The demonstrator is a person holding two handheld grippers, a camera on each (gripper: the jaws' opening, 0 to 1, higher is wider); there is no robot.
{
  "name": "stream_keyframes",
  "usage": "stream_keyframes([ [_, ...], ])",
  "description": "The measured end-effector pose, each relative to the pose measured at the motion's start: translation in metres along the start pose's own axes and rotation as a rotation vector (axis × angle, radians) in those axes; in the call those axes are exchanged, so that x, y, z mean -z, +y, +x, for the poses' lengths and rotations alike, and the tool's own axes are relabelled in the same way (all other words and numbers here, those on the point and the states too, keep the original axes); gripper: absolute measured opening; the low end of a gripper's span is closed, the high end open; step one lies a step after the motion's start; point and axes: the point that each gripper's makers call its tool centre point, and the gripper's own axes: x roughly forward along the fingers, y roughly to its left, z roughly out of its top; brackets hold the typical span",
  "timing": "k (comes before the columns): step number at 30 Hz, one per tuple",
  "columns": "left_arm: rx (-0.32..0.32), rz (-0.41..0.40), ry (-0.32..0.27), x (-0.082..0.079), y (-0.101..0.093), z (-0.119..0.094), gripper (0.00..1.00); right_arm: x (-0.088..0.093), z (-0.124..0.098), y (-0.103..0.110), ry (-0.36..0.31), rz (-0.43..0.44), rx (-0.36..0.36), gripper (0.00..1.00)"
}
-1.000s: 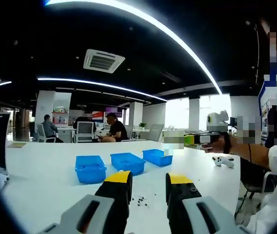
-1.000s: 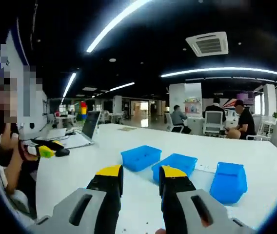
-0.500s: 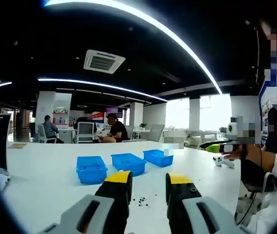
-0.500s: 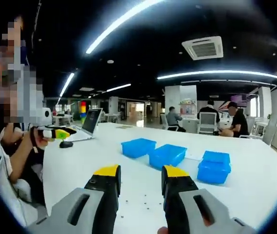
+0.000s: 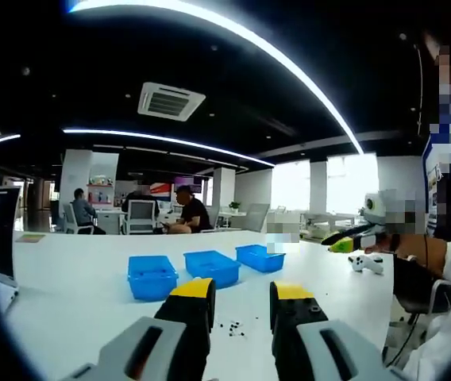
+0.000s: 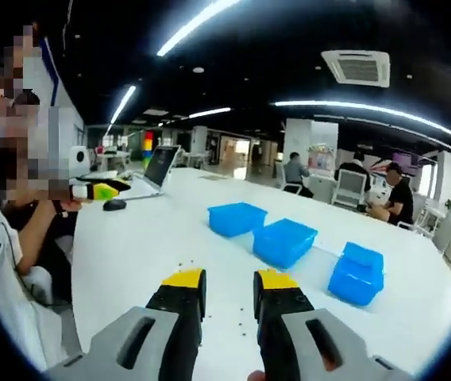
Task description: Pick up the resistors one by one and place each resistor into its matching bin, sorting the parts by color and model until every resistor is separated into the correct bin for its type
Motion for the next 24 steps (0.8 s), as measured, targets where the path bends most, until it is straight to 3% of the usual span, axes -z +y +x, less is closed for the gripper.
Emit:
stream_keyframes([
  [2,0.004,-0.003,-0.001,0.0,-0.001,0.0,0.29,0.002,0.018,0.01,0.065,-0.009,-0.057,0.27],
  [7,0.011,0.001,-0.005,-0.002,-0.004,0.0,0.29,0.013,0.058,0.029,0.211,0.111,-0.181,0.27],
  [9,0.009,0.001,-0.009,-0.003,-0.004,-0.002,0.29,0.023,0.074,0.03,0.294,0.157,-0.185,0.25],
  [13,0.005,-0.001,-0.014,-0.004,-0.002,-0.004,0.29,0.037,0.104,0.034,0.44,0.138,-0.194,0.23],
  [17,0.005,-0.002,-0.016,-0.005,0.0,-0.004,0.29,0.042,0.126,0.046,0.516,0.113,-0.212,0.21],
  [24,0.007,-0.005,-0.024,-0.007,0.0,-0.006,0.29,0.059,0.146,0.088,0.648,0.146,-0.282,0.18],
])
